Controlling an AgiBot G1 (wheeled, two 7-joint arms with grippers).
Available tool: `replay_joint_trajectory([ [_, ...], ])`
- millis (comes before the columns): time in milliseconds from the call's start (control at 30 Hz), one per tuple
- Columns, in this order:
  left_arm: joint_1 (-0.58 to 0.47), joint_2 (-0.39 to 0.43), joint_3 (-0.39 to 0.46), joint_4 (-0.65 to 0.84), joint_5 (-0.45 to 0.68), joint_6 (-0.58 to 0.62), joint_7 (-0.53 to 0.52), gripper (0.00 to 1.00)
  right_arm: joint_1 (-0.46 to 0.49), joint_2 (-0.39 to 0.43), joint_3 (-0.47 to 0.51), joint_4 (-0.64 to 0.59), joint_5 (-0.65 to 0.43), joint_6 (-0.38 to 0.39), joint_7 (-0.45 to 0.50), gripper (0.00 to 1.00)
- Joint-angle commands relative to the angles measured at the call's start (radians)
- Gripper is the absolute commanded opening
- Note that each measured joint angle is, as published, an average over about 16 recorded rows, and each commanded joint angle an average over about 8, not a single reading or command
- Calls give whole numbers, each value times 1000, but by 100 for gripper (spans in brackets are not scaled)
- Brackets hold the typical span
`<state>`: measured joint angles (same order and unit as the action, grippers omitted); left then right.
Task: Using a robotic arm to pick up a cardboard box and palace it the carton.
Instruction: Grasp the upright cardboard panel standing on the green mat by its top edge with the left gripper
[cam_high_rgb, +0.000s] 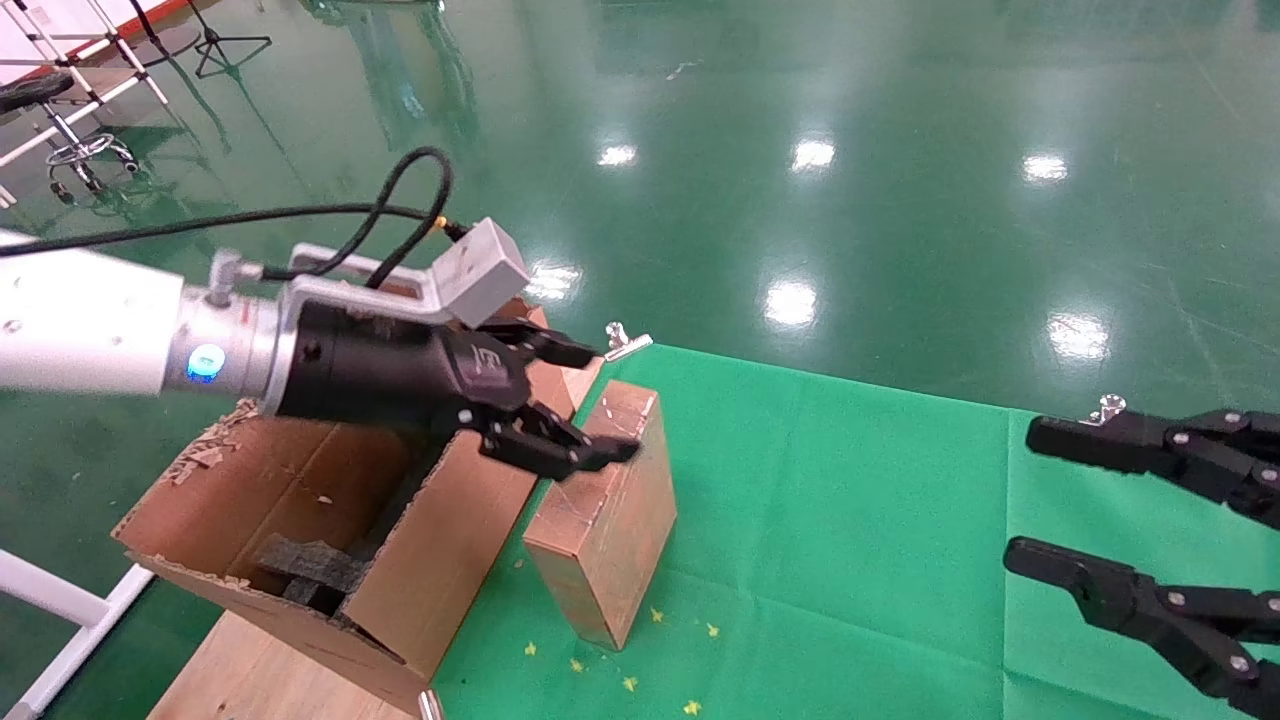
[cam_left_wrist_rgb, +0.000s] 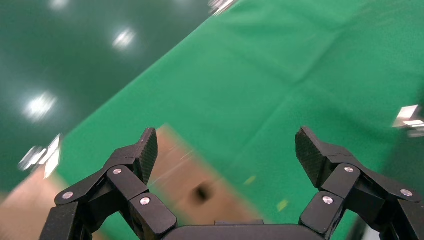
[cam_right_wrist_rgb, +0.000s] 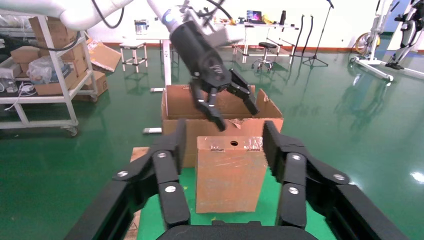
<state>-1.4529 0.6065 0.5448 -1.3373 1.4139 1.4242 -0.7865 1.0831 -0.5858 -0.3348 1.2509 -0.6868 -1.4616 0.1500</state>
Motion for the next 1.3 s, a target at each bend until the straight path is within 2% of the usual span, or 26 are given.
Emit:
replay_joint_trajectory([
  [33, -57, 9, 37, -6, 104, 0, -91, 100, 0, 0, 0, 0, 0, 0, 0, 0],
  [200, -160, 88, 109, 1, 264, 67, -310, 100, 0, 0, 0, 0, 0, 0, 0, 0],
  [333, -177, 135, 140, 8, 315, 84, -461, 100, 0, 0, 0, 0, 0, 0, 0, 0],
  [433, -169, 160, 155, 11, 339, 76, -532, 100, 0, 0, 0, 0, 0, 0, 0, 0],
  [600, -145, 193, 172, 17, 366, 49, -576, 100, 0, 0, 0, 0, 0, 0, 0, 0],
  [1000, -117, 225, 215, 14, 418, 53, -578, 100, 0, 0, 0, 0, 0, 0, 0, 0],
  [1033, -116, 225, 218, 13, 419, 55, -578, 100, 0, 0, 0, 0, 0, 0, 0, 5],
  [1233, -117, 231, 235, 11, 438, 72, -575, 99, 0, 0, 0, 0, 0, 0, 0, 80],
  [1267, -117, 231, 237, 11, 440, 74, -574, 95, 0, 0, 0, 0, 0, 0, 0, 92],
  [1300, -118, 231, 239, 11, 442, 76, -574, 84, 0, 0, 0, 0, 0, 0, 0, 100],
])
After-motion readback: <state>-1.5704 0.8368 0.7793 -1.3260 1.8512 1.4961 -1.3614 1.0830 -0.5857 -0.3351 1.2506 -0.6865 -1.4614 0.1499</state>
